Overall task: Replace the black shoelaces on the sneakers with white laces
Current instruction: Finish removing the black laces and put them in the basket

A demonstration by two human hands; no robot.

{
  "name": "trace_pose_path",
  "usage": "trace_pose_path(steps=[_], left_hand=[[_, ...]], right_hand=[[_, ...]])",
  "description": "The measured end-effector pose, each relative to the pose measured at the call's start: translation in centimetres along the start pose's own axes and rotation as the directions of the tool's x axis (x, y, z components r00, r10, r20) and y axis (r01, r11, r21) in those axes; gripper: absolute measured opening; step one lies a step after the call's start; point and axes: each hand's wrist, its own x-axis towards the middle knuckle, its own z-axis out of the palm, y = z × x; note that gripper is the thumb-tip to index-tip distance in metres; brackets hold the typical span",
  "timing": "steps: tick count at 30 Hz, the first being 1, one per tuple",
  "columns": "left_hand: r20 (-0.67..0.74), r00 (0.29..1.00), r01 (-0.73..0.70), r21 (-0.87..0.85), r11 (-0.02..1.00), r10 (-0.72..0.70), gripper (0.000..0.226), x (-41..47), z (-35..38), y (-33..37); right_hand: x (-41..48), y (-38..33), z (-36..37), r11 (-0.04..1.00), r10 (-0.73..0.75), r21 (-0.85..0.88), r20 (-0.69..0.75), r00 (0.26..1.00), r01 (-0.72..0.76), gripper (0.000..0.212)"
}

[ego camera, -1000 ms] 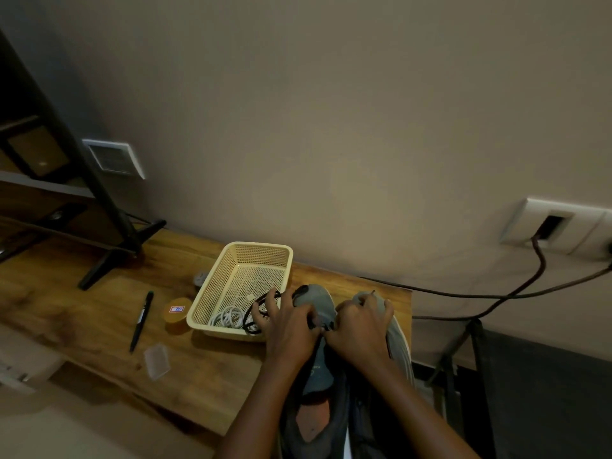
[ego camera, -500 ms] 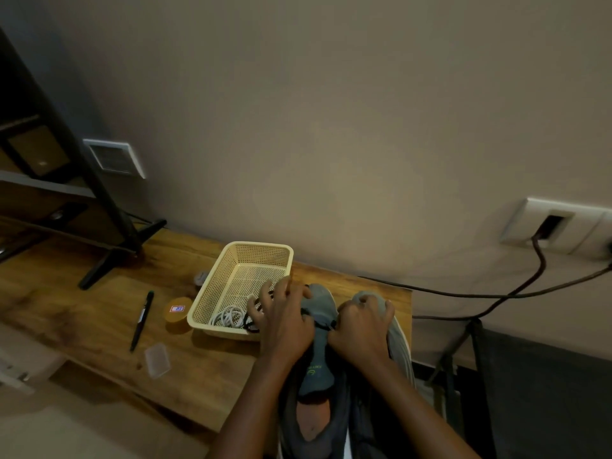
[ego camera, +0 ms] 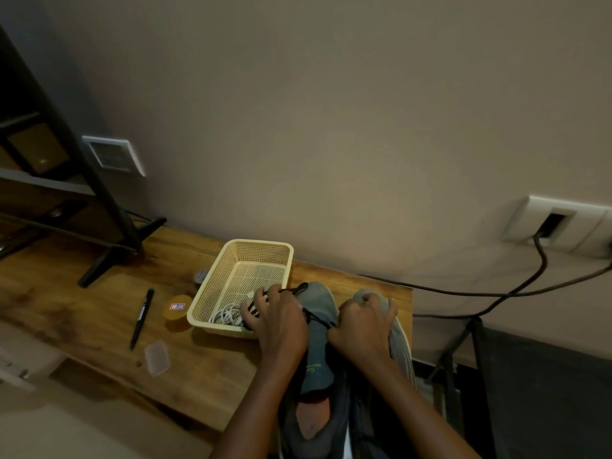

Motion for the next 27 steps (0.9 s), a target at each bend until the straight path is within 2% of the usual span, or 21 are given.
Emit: trace_pose_path(steps=[3, 6, 9, 11, 13, 15, 21, 27], left_hand=[[-0.058, 0.992, 0.107, -0.033, 0.994, -0.109, 0.027, 0.3, -0.2, -0.5], [-0.077, 0.992, 0.096, -0.1, 0.99, -0.104, 0.021, 0.3, -0.5, -0.7], [-0.039, 0.998, -0.051, -0.185, 0.981, 0.044, 0.024, 0.3, -0.7, -0.7], [0.039, 0.984, -0.166, -0.165, 0.972, 0.175, 0.021, 0.0, -0.7, -0.3], [0.144, 0.963, -0.212, -0.12, 0.97, 0.228, 0.018, -0.3, -0.4, 0.1], [0.204, 0.958, -0.187, -0.088, 0.978, 0.202, 0.02, -0.5, -0.1, 0.3], [0.177, 0.965, -0.19, -0.045, 0.981, 0.195, 0.02, -0.4, 0.0, 0.5], [0.124, 0.981, -0.129, -0.143, 0.981, 0.147, 0.017, 0.0, 0.2, -0.2]], right_hand=[[0.0, 0.0, -0.1, 1.0, 0.007, -0.002, 0.006, 1.0, -0.007, 0.008], [0.3, 0.0, 0.2, 1.0, -0.007, -0.009, 0.015, 1.0, 0.007, 0.01], [0.4, 0.0, 0.6, 1.0, -0.017, -0.022, 0.024, 1.0, 0.018, 0.019], [0.4, 0.0, 0.6, 0.999, -0.03, -0.017, 0.005, 1.0, 0.031, 0.022], [0.3, 0.0, 0.4, 0.999, -0.037, -0.018, -0.002, 0.999, 0.037, 0.028], [0.3, -0.1, 0.3, 0.999, -0.032, -0.024, 0.004, 0.999, 0.032, 0.032], [-0.2, -0.1, -0.2, 0.999, 0.031, -0.012, 0.019, 0.999, -0.031, 0.029], [-0.1, -0.2, 0.0, 0.998, 0.062, 0.003, 0.007, 0.998, -0.062, 0.03]])
